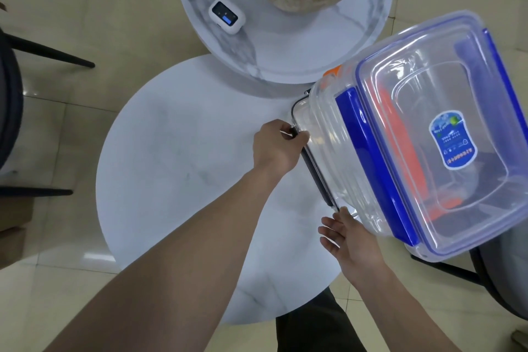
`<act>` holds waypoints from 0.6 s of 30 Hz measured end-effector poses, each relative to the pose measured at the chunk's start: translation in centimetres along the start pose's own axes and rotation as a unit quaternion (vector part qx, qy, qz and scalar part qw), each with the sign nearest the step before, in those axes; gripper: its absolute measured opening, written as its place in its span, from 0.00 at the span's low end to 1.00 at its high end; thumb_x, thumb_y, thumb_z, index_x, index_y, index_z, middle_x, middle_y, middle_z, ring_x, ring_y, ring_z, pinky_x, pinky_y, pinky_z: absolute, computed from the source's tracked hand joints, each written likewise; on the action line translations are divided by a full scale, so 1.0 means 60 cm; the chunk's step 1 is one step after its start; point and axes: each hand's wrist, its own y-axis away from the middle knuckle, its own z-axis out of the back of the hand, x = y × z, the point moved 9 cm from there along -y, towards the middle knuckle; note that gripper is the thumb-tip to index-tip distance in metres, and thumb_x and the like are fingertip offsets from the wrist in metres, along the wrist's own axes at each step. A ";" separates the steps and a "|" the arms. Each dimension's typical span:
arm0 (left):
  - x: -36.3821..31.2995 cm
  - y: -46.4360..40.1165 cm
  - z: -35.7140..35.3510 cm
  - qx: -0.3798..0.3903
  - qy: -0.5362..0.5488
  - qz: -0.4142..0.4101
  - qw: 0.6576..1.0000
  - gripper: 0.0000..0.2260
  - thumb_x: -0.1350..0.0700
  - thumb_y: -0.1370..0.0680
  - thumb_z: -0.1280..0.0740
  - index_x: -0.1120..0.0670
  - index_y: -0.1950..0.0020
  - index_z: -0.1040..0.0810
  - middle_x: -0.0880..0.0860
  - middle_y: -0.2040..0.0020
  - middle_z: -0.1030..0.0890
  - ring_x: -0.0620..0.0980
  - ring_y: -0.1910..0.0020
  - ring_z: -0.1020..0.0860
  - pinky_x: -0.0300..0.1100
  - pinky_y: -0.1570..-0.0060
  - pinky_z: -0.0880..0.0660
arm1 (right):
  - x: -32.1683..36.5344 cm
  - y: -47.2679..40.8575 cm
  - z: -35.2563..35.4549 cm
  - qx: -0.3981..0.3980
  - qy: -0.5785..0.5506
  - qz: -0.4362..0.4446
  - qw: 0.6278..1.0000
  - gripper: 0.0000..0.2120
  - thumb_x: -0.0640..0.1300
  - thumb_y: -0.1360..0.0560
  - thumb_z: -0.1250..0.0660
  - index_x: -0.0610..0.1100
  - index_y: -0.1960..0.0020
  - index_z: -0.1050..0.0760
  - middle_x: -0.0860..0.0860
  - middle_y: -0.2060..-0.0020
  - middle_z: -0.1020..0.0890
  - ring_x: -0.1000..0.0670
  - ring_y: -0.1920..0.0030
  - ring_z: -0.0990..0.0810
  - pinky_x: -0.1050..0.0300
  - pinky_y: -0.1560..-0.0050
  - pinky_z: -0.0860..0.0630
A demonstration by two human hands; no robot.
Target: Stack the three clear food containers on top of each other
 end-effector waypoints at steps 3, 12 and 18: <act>0.002 0.000 0.000 -0.002 0.000 0.004 1.000 0.10 0.49 0.27 0.26 0.54 0.52 0.19 0.49 0.62 0.17 0.56 0.56 0.14 0.51 0.50 0.16 | -0.001 -0.001 0.000 0.003 0.001 0.002 1.000 0.13 0.47 0.19 0.36 0.37 0.43 0.25 0.42 0.53 0.17 0.44 0.56 0.17 0.53 0.61 0.22; 0.022 0.009 0.002 -0.022 0.037 0.050 0.998 0.17 0.45 0.28 0.24 0.53 0.45 0.19 0.51 0.55 0.15 0.53 0.53 0.14 0.49 0.48 0.17 | -0.011 -0.004 -0.002 0.004 -0.026 0.010 1.000 0.16 0.48 0.19 0.37 0.37 0.39 0.26 0.43 0.53 0.16 0.44 0.55 0.16 0.55 0.63 0.21; 0.044 0.024 0.014 -0.037 0.116 0.084 0.989 0.21 0.42 0.31 0.22 0.52 0.45 0.20 0.49 0.54 0.16 0.54 0.51 0.15 0.52 0.45 0.17 | -0.022 -0.002 0.000 -0.012 -0.064 0.007 0.998 0.18 0.51 0.20 0.36 0.40 0.37 0.25 0.42 0.50 0.16 0.43 0.55 0.15 0.55 0.63 0.20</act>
